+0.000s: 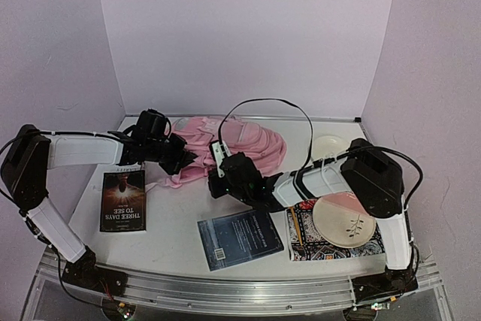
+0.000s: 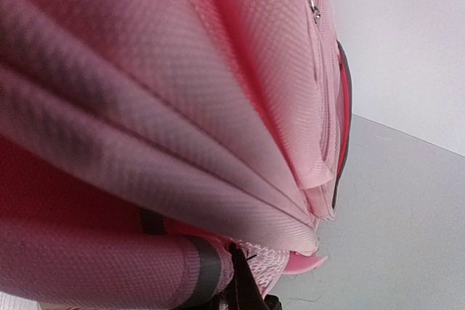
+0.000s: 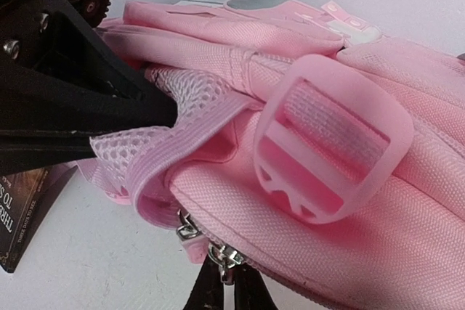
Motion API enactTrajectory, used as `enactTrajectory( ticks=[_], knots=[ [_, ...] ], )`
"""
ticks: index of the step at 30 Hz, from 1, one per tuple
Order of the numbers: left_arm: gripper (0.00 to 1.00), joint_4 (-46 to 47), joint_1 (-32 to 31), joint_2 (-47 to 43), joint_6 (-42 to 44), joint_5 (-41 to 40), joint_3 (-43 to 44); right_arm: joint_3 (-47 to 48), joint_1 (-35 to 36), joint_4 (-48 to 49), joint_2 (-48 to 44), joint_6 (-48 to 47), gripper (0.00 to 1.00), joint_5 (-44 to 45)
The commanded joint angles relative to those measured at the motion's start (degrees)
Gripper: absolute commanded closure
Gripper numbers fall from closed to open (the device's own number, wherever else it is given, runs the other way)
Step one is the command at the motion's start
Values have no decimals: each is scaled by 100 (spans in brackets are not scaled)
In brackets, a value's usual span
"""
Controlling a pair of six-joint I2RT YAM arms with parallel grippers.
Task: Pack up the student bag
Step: Hold the largest pocket of the student bag, then unzip the largest pocket of the student bag.
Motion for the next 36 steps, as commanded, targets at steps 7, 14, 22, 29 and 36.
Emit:
enactTrajectory(
  ticks=[7,14,22,29,36],
  knots=[
    [100,85,373,123,1013,156,531,-1056,7,-457,-1184,27,100,-443],
    [100,-363,1006,621,1936,298,995,-1762,-2,-1077,-2066,-62,100,-660],
    [100,-1258,1555,1777,3564,154,2313,-1900,-19,-2105,-2640,-479,100,-826],
    [98,-1775,2052,2949,4430,93,3726,-1313,-20,-2569,-2545,-703,100,-1220],
    [63,-1984,2126,3248,4612,565,4334,164,-20,-2883,-1664,-606,100,-1995]
  ],
)
